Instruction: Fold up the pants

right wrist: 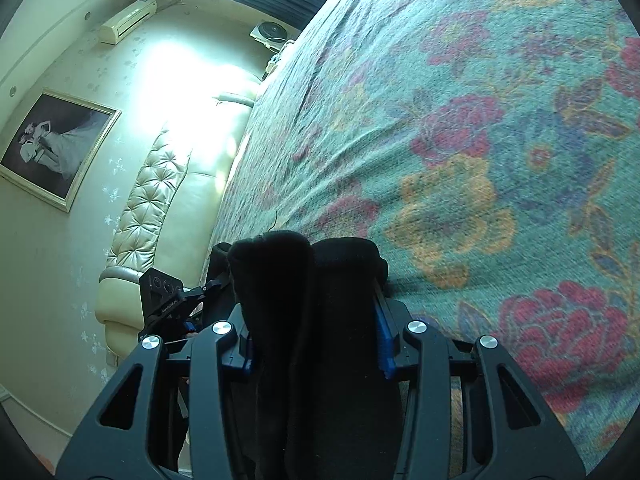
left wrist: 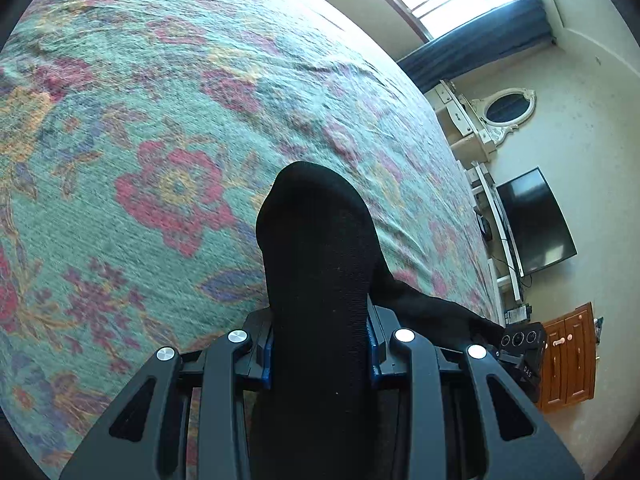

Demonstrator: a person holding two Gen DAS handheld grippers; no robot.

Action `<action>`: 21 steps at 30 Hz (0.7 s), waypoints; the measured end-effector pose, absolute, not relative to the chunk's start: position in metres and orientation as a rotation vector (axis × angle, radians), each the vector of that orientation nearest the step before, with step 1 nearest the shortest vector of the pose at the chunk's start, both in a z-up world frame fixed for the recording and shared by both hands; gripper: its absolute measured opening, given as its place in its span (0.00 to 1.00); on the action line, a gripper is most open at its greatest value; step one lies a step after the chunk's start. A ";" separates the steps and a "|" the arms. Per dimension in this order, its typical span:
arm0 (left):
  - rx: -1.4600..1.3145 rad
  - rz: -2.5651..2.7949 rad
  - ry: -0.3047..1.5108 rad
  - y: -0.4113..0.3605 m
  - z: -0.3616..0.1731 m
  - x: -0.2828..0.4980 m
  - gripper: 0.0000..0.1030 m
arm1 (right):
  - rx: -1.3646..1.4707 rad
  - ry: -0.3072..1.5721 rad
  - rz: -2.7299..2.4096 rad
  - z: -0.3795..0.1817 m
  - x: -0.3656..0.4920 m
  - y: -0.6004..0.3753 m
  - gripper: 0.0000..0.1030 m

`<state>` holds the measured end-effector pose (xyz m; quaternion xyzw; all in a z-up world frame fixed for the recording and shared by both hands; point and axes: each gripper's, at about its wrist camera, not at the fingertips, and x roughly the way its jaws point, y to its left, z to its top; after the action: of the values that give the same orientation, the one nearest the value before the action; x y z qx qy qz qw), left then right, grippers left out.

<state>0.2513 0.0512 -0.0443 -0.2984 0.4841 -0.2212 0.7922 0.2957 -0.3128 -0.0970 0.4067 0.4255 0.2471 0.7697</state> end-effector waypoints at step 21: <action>-0.819 -0.503 1.042 0.108 -0.071 0.262 0.51 | 0.924 0.951 0.544 -0.112 0.316 -0.300 0.69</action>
<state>0.2624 0.1077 -0.0705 -0.3761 0.4786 -0.2311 0.7590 0.3162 -0.2997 -0.1118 0.4233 0.4359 0.2491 0.7541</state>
